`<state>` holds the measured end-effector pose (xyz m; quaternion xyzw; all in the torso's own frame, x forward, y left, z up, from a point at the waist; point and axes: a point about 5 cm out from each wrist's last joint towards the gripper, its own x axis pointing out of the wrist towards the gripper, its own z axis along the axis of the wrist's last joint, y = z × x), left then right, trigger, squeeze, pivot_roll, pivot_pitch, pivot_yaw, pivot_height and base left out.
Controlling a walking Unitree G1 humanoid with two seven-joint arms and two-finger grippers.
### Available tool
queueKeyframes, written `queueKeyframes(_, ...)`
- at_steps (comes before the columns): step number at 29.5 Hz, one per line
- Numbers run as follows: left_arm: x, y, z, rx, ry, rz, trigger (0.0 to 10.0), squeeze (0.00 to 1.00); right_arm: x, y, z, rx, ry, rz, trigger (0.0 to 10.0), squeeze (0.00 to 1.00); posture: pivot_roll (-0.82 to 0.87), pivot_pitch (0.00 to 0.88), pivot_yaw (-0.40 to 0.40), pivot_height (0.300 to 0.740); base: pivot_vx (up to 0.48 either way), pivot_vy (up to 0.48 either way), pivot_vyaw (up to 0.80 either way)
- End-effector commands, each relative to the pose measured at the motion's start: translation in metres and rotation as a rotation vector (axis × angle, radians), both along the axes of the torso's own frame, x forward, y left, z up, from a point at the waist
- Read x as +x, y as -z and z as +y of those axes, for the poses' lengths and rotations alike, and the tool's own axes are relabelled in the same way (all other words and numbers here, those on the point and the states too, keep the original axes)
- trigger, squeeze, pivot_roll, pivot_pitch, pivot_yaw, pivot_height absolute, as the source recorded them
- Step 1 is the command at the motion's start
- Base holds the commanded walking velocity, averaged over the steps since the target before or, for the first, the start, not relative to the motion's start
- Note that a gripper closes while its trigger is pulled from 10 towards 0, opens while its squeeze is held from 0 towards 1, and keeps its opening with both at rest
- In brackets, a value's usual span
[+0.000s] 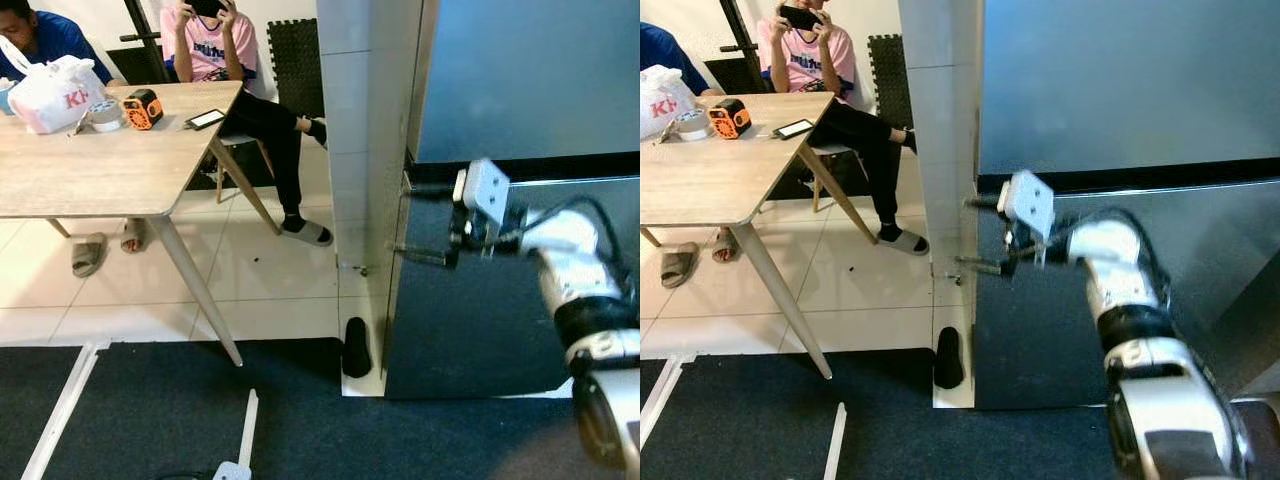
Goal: Restocking fridge
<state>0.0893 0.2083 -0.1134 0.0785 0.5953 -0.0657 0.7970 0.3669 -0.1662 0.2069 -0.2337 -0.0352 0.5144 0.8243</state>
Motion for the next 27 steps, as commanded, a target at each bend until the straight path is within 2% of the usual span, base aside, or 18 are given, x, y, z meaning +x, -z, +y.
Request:
queueKeyframes(1,0.009,-0.004,0.011,0.029,-0.025,-0.039,10.0,0.0,0.001,0.003,0.003,-0.047,0.001,-0.008,10.0,0.0,-0.02,0.0,0.024,0.74,0.0,0.0,0.0)
queueKeyframes(4,0.007,-0.004,0.011,0.029,-0.024,-0.032,10.0,0.0,0.005,0.0,0.006,-0.108,0.017,-0.041,10.0,0.0,-0.02,0.0,0.024,0.74,0.0,0.0,0.0)
queueKeyframes(5,0.005,-0.003,0.01,0.027,-0.026,-0.029,10.0,0.0,0.007,0.0,0.007,-0.161,0.029,-0.053,10.0,0.0,-0.02,0.0,0.021,0.74,0.0,0.0,0.0)
queueKeyframes(6,0.005,-0.003,0.01,0.027,-0.026,-0.029,10.0,0.0,0.007,0.0,0.007,-0.161,0.029,-0.053,10.0,0.0,-0.02,0.0,0.021,0.74,0.0,0.0,0.0)
queueKeyframes(7,0.004,-0.002,0.008,0.022,-0.029,-0.025,10.0,0.0,0.011,0.001,0.004,-0.285,0.059,-0.063,10.0,0.0,-0.02,0.0,0.021,0.74,0.0,0.0,0.0)
queueKeyframes(8,0.004,-0.002,0.008,0.022,-0.029,-0.025,10.0,0.0,0.011,0.001,0.004,-0.285,0.059,-0.063,10.0,0.0,-0.02,0.0,0.021,0.74,0.0,0.0,0.0)
queueKeyframes(10,0.004,-0.002,0.007,0.019,-0.028,-0.024,10.0,0.0,0.014,0.003,-0.002,-0.391,0.102,-0.074,10.0,0.0,-0.02,0.0,0.018,0.74,0.0,0.0,0.0)
queueKeyframes(12,0.005,-0.002,0.006,0.017,-0.027,-0.025,10.0,0.0,0.017,0.002,-0.007,-0.446,0.147,-0.086,10.0,0.0,-0.02,0.0,0.018,0.74,0.0,0.0,0.0)
queueKeyframes(20,0.006,-0.002,0.004,0.012,-0.02,-0.028,10.0,0.0,0.019,-0.002,-0.019,-0.499,0.172,-0.08,10.0,0.0,-0.02,0.0,0.014,0.74,0.0,0.0,0.0)
queueKeyframes(27,0.006,-0.002,0.002,0.005,-0.014,-0.026,10.0,0.0,0.022,-0.002,-0.032,-0.575,0.249,-0.09,10.0,0.0,-0.02,0.0,0.015,0.74,0.0,0.0,0.0)
